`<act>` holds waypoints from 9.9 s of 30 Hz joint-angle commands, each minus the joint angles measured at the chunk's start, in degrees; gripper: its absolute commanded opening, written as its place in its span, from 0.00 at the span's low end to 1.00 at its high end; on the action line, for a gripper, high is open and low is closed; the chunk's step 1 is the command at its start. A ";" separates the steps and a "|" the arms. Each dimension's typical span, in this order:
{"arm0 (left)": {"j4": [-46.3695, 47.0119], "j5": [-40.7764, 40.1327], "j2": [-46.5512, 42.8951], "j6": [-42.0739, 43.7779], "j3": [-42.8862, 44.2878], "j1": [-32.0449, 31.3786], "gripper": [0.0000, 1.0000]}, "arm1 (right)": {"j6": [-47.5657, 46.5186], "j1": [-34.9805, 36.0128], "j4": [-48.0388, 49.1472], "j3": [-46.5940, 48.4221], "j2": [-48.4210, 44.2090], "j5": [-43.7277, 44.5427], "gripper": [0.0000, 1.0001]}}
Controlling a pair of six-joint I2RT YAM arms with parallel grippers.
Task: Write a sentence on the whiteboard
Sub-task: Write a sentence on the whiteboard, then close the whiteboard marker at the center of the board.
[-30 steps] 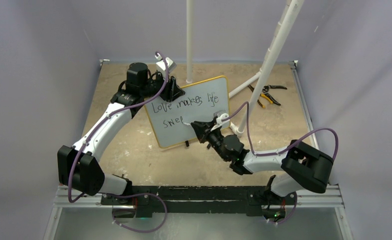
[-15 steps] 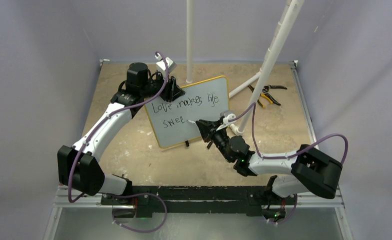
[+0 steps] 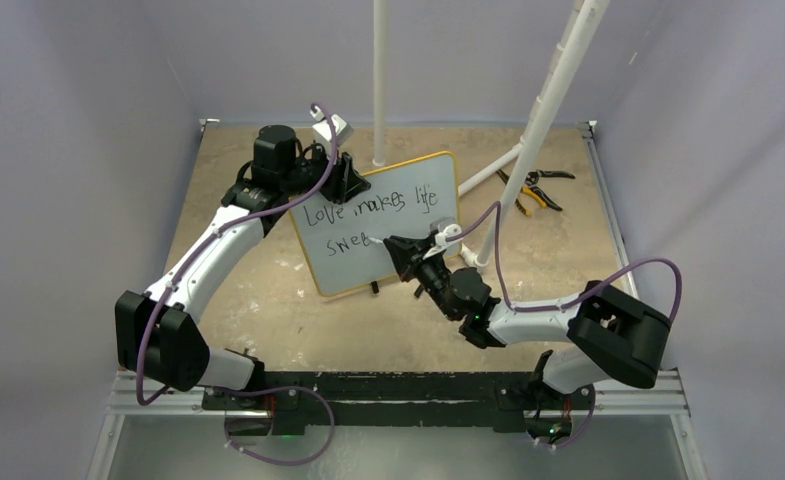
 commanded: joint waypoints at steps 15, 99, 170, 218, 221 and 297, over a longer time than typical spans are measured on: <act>-1.43 1.73 1.05 -1.13 -0.48 -0.11 0.08 | -1.82 -1.21 1.33 -0.36 -3.16 6.91 0.00; -1.28 1.96 0.85 -1.17 -0.47 -0.11 0.08 | 2.39 -1.22 -4.91 -3.33 -6.67 7.75 0.00; 10.67 -52.52 12.08 -25.12 -15.92 -45.91 0.49 | 8.77 -1.22 -50.04 -12.84 -61.21 18.23 0.00; 14.63 -58.17 24.61 -21.29 -14.36 -45.83 0.20 | 15.57 -1.21 -54.25 -14.35 -62.03 23.50 0.00; 14.38 -57.66 24.91 -20.72 -14.47 -45.82 0.05 | 15.58 -1.22 -54.33 -14.29 -61.95 23.54 0.00; -7.03 -35.41 -36.42 -5.91 -28.69 -46.78 0.00 | 24.11 -1.39 -72.48 10.66 -52.05 -20.45 0.00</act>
